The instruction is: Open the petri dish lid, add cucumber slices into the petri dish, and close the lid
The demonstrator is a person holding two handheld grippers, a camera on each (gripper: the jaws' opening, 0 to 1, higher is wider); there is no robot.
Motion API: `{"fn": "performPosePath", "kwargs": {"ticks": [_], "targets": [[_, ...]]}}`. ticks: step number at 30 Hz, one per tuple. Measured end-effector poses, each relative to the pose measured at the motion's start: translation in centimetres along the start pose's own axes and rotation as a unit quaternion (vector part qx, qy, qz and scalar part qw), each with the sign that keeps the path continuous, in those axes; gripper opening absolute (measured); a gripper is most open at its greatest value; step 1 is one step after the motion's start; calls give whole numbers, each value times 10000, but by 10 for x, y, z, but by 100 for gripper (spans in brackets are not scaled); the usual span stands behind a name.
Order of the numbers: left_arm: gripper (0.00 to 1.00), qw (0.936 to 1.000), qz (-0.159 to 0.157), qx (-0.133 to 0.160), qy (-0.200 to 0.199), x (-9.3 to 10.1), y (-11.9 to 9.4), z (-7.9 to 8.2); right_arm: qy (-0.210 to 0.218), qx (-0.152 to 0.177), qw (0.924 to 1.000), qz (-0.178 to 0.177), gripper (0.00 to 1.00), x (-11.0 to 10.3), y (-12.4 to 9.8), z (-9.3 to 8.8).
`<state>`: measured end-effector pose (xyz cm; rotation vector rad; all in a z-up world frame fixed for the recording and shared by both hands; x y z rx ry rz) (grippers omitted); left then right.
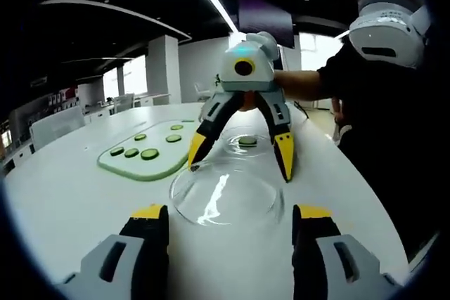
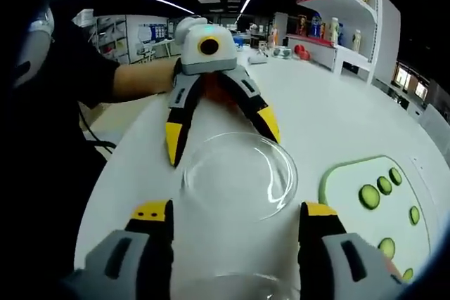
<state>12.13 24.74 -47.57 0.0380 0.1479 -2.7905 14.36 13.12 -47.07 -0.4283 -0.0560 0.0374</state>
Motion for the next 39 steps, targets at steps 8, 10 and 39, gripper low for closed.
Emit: {"fn": "performPosePath", "kwargs": {"ticks": [8, 10, 39], "targets": [[60, 10000, -35, 37, -51, -4, 4, -1, 25, 145, 9999, 8, 56, 4, 3, 3], [60, 10000, -31, 36, -73, -3, 4, -1, 34, 147, 9999, 3, 56, 4, 3, 3], [60, 9996, 58, 58, -260, -4, 5, 3, 83, 248, 9996, -49, 54, 3, -1, 4]]}}
Point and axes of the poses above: the point that each gripper's makers call its tool centre point, and the gripper's own axes: y roughly forward along the fingers, x roughly to its right, z roughly out of its top, the point moved 5 cm from there along -y, roughly backward along the fingers, and after that the axes turned 13 degrees about x, right-handed, at the moved point
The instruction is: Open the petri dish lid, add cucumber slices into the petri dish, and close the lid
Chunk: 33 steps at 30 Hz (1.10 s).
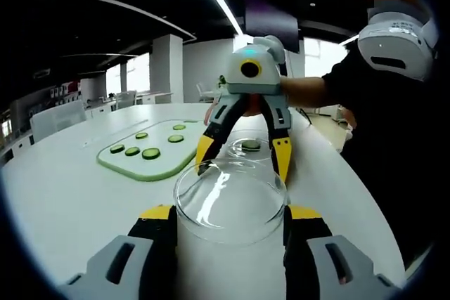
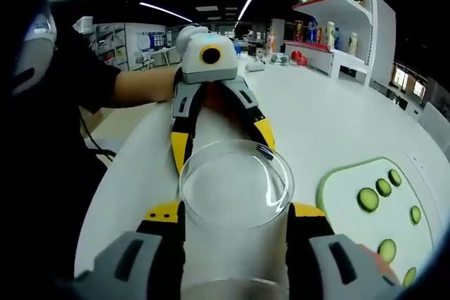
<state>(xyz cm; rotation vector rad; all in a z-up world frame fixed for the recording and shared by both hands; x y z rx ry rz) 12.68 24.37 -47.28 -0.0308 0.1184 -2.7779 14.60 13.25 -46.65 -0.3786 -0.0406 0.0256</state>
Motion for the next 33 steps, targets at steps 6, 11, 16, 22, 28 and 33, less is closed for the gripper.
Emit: {"fn": "performPosePath", "kwargs": {"ticks": [6, 11, 16, 22, 28, 33], "targets": [[60, 10000, -22, 80, -50, 0, 1, 8, 59, 86, 9999, -7, 54, 0, -6, 6], [60, 10000, -37, 71, 23, 1, 4, 13, -5, 77, 10000, -57, 54, 0, -10, 8], [60, 10000, -44, 35, 68, 3, 9, 18, -29, 62, 9999, -83, 54, 0, -16, 10], [60, 9999, -97, 107, 26, 8, 18, 24, 30, 120, 9998, -124, 54, -2, -31, 10], [60, 9998, -185, 77, 75, 14, 37, 26, 7, 80, 9997, -232, 54, -5, -47, 4], [60, 9995, -298, 84, 80, 20, 53, 31, 41, 89, 9994, -333, 54, -7, -67, 1]]}}
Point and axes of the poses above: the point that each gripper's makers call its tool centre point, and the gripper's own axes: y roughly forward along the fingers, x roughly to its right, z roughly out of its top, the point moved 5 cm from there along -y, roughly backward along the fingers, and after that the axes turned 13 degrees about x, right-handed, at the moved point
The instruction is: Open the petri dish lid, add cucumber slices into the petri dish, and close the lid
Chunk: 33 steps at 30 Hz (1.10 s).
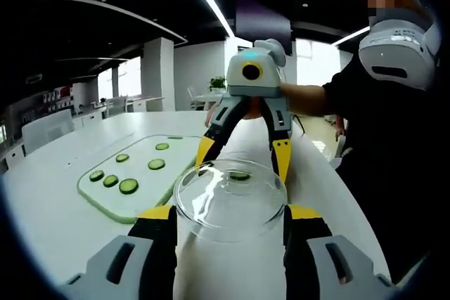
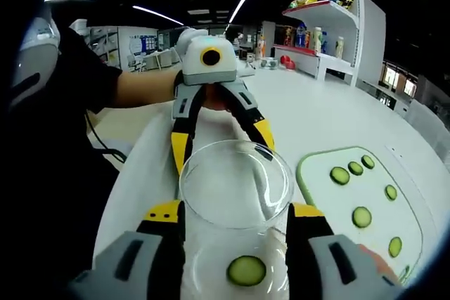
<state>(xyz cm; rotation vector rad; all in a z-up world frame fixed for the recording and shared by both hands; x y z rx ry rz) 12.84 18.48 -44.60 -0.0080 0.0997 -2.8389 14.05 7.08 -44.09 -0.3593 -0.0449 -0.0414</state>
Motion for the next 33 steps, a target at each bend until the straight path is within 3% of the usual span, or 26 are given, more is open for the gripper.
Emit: {"fn": "performPosePath", "kwargs": {"ticks": [17, 33], "targets": [[60, 9995, -316, 8, 57, 13, 59, 5, 36, -63, 9994, -337, 54, -1, -57, -19], [60, 9992, -367, -112, 67, 20, 75, -3, 7, -197, 9990, -404, 54, -2, -67, -31]]}}
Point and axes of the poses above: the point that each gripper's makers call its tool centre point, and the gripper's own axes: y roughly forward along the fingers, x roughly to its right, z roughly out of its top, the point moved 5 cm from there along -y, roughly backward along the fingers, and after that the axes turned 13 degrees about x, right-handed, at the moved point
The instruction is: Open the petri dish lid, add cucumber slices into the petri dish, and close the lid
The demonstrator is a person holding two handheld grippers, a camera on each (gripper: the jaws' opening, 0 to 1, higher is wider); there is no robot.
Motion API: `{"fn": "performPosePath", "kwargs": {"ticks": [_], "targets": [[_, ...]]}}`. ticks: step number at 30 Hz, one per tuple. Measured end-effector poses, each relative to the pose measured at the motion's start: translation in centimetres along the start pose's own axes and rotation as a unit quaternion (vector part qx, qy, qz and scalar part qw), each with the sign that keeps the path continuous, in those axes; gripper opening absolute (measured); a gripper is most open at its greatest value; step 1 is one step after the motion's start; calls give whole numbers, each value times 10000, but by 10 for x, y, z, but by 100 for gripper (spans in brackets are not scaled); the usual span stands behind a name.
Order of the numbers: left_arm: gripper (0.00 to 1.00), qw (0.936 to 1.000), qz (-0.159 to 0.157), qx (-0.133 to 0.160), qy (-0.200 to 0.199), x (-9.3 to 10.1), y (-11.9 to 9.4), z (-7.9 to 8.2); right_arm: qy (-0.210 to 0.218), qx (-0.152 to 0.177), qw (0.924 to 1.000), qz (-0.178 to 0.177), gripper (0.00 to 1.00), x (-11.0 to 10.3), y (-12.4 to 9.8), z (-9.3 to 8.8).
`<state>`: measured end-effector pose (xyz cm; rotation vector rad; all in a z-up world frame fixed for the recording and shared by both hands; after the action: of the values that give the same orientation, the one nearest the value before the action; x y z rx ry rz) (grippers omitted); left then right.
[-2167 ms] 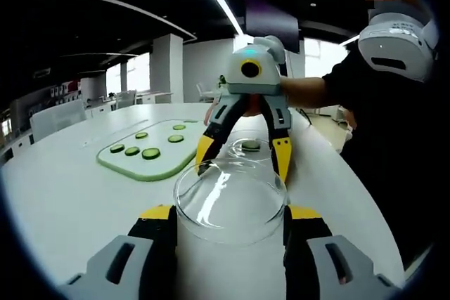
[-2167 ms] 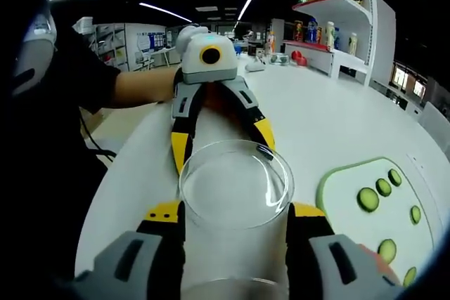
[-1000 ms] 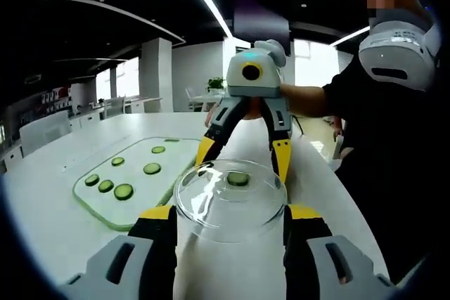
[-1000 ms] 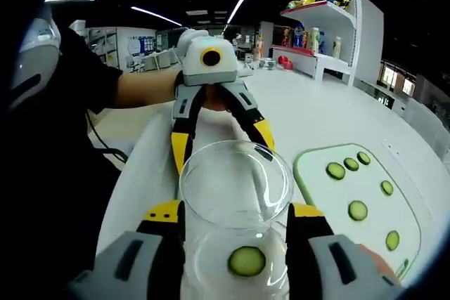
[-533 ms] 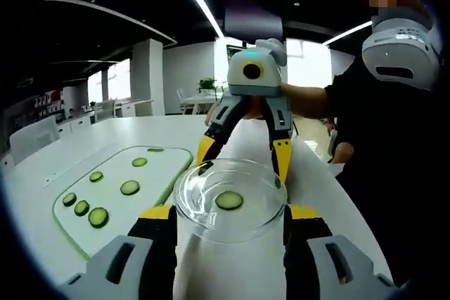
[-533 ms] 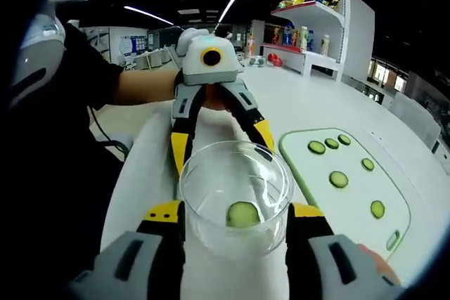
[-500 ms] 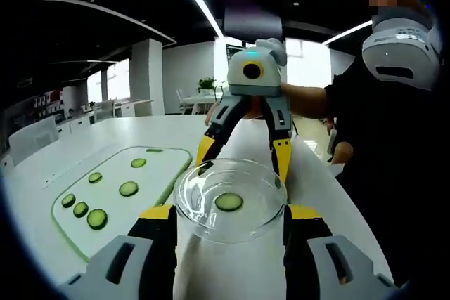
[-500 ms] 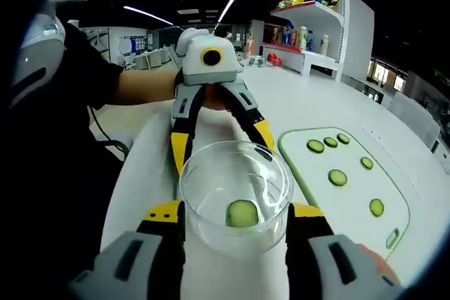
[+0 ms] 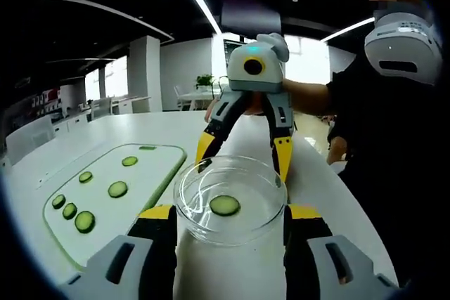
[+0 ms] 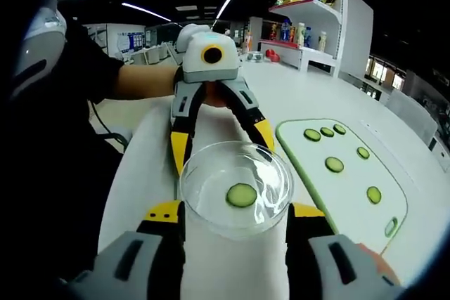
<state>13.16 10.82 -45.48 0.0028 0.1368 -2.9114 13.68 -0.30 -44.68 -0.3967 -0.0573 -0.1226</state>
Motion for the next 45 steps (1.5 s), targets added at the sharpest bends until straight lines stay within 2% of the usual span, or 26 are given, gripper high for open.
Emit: {"fn": "performPosePath", "kwargs": {"ticks": [9, 20, 32, 37, 39, 42, 45], "targets": [[60, 10000, 19, -56, -50, -1, 0, -6, 30, -13, 10000, 13, 54, 2, 3, -6], [60, 9998, -9, -203, -26, 3, 5, -15, 120, -133, 9998, 51, 54, 2, 7, -21], [61, 9999, -58, -98, -130, 6, 8, -16, 217, -8, 9998, 35, 54, 3, 6, -23], [61, 9997, -64, -17, -214, 4, 7, -17, 117, 26, 9999, 40, 55, 3, 6, -26], [63, 9996, -95, -7, -255, 4, 7, -17, 168, 68, 9998, 49, 55, 4, 6, -27], [77, 9994, -162, -2, -303, 6, 9, -17, 217, 148, 9997, 24, 57, 5, 6, -28], [78, 9996, -156, -64, -223, 8, 7, -19, 271, 161, 9995, -85, 63, 8, 4, -30]]}}
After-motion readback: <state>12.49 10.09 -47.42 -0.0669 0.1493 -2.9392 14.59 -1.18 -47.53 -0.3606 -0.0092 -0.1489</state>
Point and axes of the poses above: the point that each gripper's makers call its tool centre point, and the gripper's own axes: y roughly forward along the fingers, x roughly to its right, z roughly out of its top, the point moved 5 cm from there along -y, roughly backward along the fingers, and after that the axes turned 13 degrees about x, right-handed, at the moved point
